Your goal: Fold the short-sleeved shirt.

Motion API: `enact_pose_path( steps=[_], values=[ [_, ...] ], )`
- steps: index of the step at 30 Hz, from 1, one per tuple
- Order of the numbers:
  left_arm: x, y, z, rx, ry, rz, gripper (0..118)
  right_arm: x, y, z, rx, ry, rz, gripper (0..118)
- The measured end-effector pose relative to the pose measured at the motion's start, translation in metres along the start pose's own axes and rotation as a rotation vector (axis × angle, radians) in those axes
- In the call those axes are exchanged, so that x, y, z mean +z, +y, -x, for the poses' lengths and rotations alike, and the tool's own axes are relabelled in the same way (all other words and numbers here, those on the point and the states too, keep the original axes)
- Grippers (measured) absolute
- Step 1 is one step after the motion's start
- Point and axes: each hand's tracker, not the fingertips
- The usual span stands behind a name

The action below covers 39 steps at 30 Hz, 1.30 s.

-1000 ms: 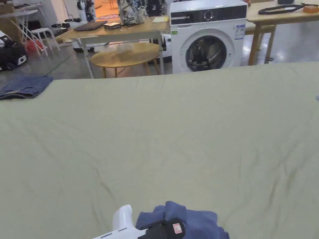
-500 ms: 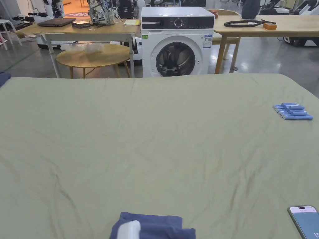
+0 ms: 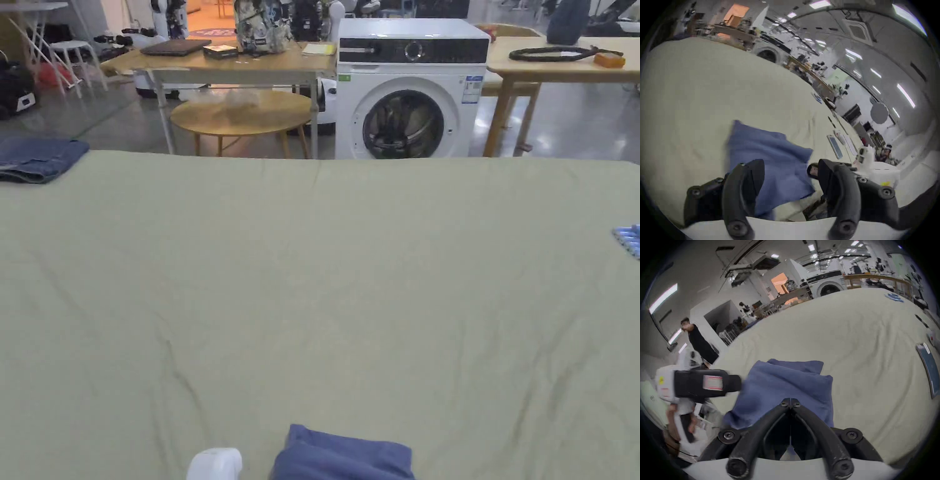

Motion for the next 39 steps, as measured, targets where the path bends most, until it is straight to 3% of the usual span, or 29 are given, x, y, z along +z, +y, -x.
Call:
enact_pose_path(
  steps=[2, 3, 9, 11, 12, 13, 14, 17, 21, 26, 31, 34, 36, 38, 39],
  values=[
    [0.010, 0.004, 0.028, 0.067, 0.053, 0.006, 70, -0.024, 0.003, -0.003, -0.018, -0.124, 0.098, 0],
    [0.009, 0.005, 0.038, 0.097, 0.076, 0.011, 70, -0.033, 0.002, -0.006, -0.023, -0.138, 0.139, 0],
    [-0.044, 0.007, 0.095, 0.232, 0.025, 0.138, 70, -0.026, -0.009, -0.018, -0.064, -0.059, 0.089, 0],
    [-0.059, 0.004, 0.103, 0.326, -0.066, 0.154, 69, -0.027, -0.009, -0.021, -0.084, -0.054, 0.090, 0],
    [-0.063, 0.004, 0.105, 0.362, -0.117, 0.139, 60, -0.026, -0.009, -0.021, -0.094, -0.051, 0.088, 0],
    [-0.065, 0.004, 0.108, 0.395, -0.147, 0.117, 40, -0.026, -0.009, -0.021, -0.102, -0.049, 0.085, 0],
    [-0.069, 0.004, 0.110, 0.416, -0.172, 0.128, 29, -0.026, -0.009, -0.021, -0.106, -0.049, 0.084, 0],
    [-0.067, 0.003, 0.108, 0.352, -0.122, 0.115, 24, -0.025, -0.008, -0.021, -0.103, -0.050, 0.087, 0],
    [-0.039, 0.003, 0.117, 0.447, -0.213, 0.038, 22, -0.011, -0.003, -0.017, -0.083, -0.031, 0.067, 0],
    [0.052, 0.021, 0.166, 0.474, -0.137, -0.167, 21, 0.000, 0.002, -0.025, -0.131, -0.003, 0.026, 0],
    [0.175, 0.049, 0.236, 0.457, 0.137, -0.312, 21, 0.001, 0.006, -0.031, -0.142, 0.022, 0.011, 0],
    [0.205, 0.065, 0.263, 0.482, 0.228, -0.333, 22, -0.005, 0.007, -0.034, -0.144, 0.032, 0.013, 0],
    [0.207, 0.077, 0.259, 0.419, 0.339, -0.353, 29, -0.007, 0.008, -0.033, -0.153, 0.040, 0.014, 0],
    [0.215, 0.088, 0.262, 0.407, 0.488, -0.436, 45, -0.004, 0.010, -0.033, -0.156, 0.043, 0.011, 0],
    [0.220, 0.096, 0.259, 0.398, 0.557, -0.445, 46, -0.001, 0.011, -0.031, -0.149, 0.048, 0.004, 0]
  ],
)
